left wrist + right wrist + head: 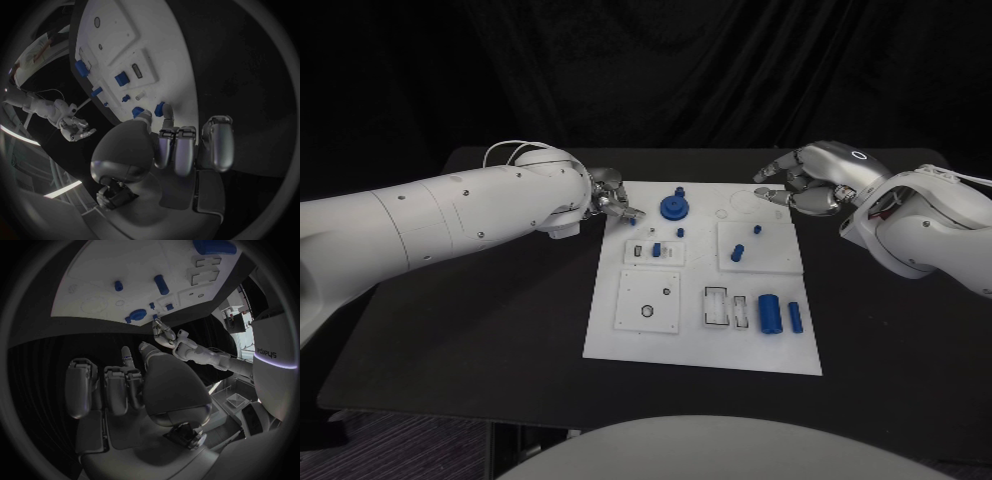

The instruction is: Assemble the parts on the task board

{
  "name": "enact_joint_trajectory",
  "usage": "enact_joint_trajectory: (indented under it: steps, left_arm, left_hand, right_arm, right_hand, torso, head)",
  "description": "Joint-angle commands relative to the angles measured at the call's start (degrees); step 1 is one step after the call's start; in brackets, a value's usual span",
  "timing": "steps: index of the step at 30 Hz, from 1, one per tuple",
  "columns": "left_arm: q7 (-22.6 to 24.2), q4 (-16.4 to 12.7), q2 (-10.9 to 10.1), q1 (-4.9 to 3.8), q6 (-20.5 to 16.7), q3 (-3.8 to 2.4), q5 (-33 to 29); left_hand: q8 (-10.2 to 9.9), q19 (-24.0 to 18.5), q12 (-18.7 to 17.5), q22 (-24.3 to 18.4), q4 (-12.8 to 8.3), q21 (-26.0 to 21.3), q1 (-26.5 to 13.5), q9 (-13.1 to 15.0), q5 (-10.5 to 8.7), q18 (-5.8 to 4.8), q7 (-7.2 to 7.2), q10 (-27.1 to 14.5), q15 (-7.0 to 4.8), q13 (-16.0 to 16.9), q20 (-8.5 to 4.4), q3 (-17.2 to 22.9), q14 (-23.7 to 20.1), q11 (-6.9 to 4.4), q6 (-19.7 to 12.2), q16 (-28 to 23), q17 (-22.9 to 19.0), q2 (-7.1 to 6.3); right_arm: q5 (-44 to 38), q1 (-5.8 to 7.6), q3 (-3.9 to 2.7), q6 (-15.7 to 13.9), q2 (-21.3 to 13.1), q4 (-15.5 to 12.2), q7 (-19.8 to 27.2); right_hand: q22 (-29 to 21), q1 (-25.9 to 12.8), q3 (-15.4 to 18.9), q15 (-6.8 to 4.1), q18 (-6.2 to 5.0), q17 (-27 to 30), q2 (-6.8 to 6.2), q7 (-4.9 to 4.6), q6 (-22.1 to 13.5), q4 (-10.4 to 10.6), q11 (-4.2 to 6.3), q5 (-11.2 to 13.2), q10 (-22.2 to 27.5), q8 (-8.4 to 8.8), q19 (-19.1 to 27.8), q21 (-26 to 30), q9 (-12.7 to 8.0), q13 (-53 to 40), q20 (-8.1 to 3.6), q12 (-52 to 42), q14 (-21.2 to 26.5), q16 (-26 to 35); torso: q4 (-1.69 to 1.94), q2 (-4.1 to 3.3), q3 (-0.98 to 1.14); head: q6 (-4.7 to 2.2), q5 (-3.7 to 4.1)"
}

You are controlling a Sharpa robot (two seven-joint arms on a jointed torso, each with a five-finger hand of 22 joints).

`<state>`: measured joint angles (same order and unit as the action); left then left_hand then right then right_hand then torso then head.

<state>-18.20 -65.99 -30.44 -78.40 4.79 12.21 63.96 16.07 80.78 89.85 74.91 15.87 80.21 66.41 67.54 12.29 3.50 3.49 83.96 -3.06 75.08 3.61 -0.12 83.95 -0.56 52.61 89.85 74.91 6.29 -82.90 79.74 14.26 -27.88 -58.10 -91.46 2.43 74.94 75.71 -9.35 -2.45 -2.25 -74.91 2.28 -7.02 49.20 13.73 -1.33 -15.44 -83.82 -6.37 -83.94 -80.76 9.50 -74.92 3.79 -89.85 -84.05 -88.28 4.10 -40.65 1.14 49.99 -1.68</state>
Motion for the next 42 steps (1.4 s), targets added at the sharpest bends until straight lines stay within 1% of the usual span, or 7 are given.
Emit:
enact_joint_trajectory:
  steps: [1, 11, 18, 24, 28, 29, 42]
  left_arm:
    - [1.2, 0.1, 0.2, 0.09, 0.6, -0.06, -0.3]
    - [1.4, 0.4, 0.4, 0.15, 1.2, -0.06, -0.3]
    - [1.5, 0.5, 0.4, 0.21, 1.4, -0.06, -0.3]
    - [1.5, 0.4, 0.3, 0.24, 1.6, -0.06, -0.3]
    - [1.6, 0.4, 0.1, 0.25, 1.5, -0.06, -0.3]
    - [1.6, 0.4, 0.1, 0.26, 1.5, -0.06, -0.3]
    - [2.0, -0.1, -0.7, 0.29, -0.5, -0.06, -2.1]
  left_hand:
    - [-0.5, -0.5, 0.1, 7.9, -0.1, -0.4, 0.9, -0.1, 0.77, -0.21, 0.01, 6.0, 0.32, 14.9, 0.11, 0.4, 6.0, 0.3, 0.1, 0.1, 15.1, -0.02]
    - [-1.5, -0.6, 0.1, 8.0, -0.4, -0.7, 2.4, -0.4, 5.22, -0.15, -0.1, 6.0, 0.28, 14.9, 0.1, 1.6, 6.0, 0.21, 0.4, 0.1, 15.1, -0.24]
    - [-2.1, -0.6, 0.1, 8.2, -0.8, -0.9, 3.6, -0.4, 9.15, -0.15, -0.23, 6.0, 0.19, 14.9, 0.02, 3.1, 6.0, 0.11, 0.7, 0.1, 15.1, -0.71]
    - [-2.4, -0.7, 0.1, 8.3, -1.1, -1.0, 4.4, -0.4, 11.49, -0.13, -0.33, 6.0, 0.11, 14.9, -0.04, 4.3, 6.0, 0.01, 0.8, 0.1, 15.1, -1.2]
    - [-2.5, -0.7, 0.1, 8.4, -1.5, -1.1, 4.9, -0.3, 11.35, -0.12, -0.4, 6.0, 0.07, 14.9, -0.08, 4.9, 6.0, -0.04, 0.8, 0.1, 15.1, -1.49]
    - [-2.6, -0.7, 0.1, 8.4, -1.7, -1.1, 5.2, -0.3, 10.63, -0.12, -0.42, 6.0, 0.04, 14.9, -0.11, 5.7, 6.0, -0.08, 0.9, 0.1, 15.1, -1.57]
    - [-2.6, -0.5, 0.1, 8.7, -2.6, -1.2, 6.2, 0.1, 11.92, -0.15, -0.69, 6.0, -0.14, 14.9, -0.29, 9.6, 6.0, -0.31, 1.7, 0.1, 15.1, -2.79]
  right_arm:
    - [-0.2, -0.13, -0.03, 0.7, 0.0, -0.1, -1.3]
    - [-0.2, -0.13, -0.03, 1.1, 0.0, -0.1, -1.5]
    - [-0.2, -0.13, -0.03, 1.4, 0.0, -0.1, -1.7]
    - [-0.2, -0.13, -0.03, 1.6, 0.0, -0.1, -1.9]
    - [-0.2, -0.13, -0.03, 1.7, 0.0, -0.1, -2.0]
    - [-0.2, -0.13, -0.03, 1.7, 0.0, -0.1, -2.0]
    - [-0.2, -0.13, -0.03, 2.2, 0.0, 0.0, -2.4]
  right_hand:
    - [11.8, 0.6, -0.3, 0.3, -0.22, -13.4, -0.08, -0.11, 0.4, 0.0, -0.29, -0.4, -5.8, 0.24, -1.1, 0.5, -0.1, -14.7, 0.38, 0.2, -5.3, 0.5]
    - [11.7, 0.7, -0.5, 0.29, -0.26, -13.3, -0.09, -0.11, 0.5, -0.1, -0.29, -0.6, -5.6, 0.28, -1.0, 0.7, -0.1, -14.6, 0.37, 0.3, -5.3, 0.6]
    - [11.7, 0.7, -0.6, 0.29, -0.3, -13.3, -0.1, -0.12, 0.5, -0.2, -0.29, -0.7, -5.6, 0.29, -1.0, 0.8, -0.2, -14.6, 0.37, 0.4, -5.3, 0.6]
    - [11.7, 0.8, -0.6, 0.29, -0.3, -13.3, -0.09, -0.12, 0.5, -0.3, -0.29, -0.8, -5.5, 0.3, -0.9, 0.8, -0.2, -14.6, 0.37, 0.4, -5.3, 0.6]
    - [11.6, 0.9, -0.7, 0.29, -0.33, -13.2, -0.1, -0.12, 0.5, -0.4, -0.29, -0.9, -5.5, 0.32, -0.9, 1.0, -0.2, -14.5, 0.36, 0.4, -5.3, 0.7]
    - [11.6, 0.9, -0.7, 0.29, -0.33, -13.2, -0.1, -0.12, 0.5, -0.4, -0.29, -0.9, -5.5, 0.32, -0.9, 1.0, -0.2, -14.5, 0.36, 0.4, -5.3, 0.7]
    - [11.6, 1.0, -0.9, 0.29, -0.36, -13.1, -0.1, -0.13, 0.6, -0.5, -0.3, -1.1, -5.4, 0.35, -0.8, 1.1, -0.3, -14.4, 0.36, 0.5, -5.2, 0.8]
  torso:
    - [0.0, -0.01, 0.02]
    - [0.02, -0.02, 0.0]
    - [0.01, 0.01, 0.02]
    - [-0.01, 0.0, 0.02]
    - [0.02, 0.0, 0.02]
    - [0.02, -0.01, 0.0]
    - [0.03, 0.05, -0.01]
  head:
    - [0.01, -0.1]
    - [0.01, -0.09]
    - [0.01, -0.04]
    - [0.01, -0.13]
    - [0.01, -0.16]
    - [0.01, -0.17]
    - [0.01, -0.1]
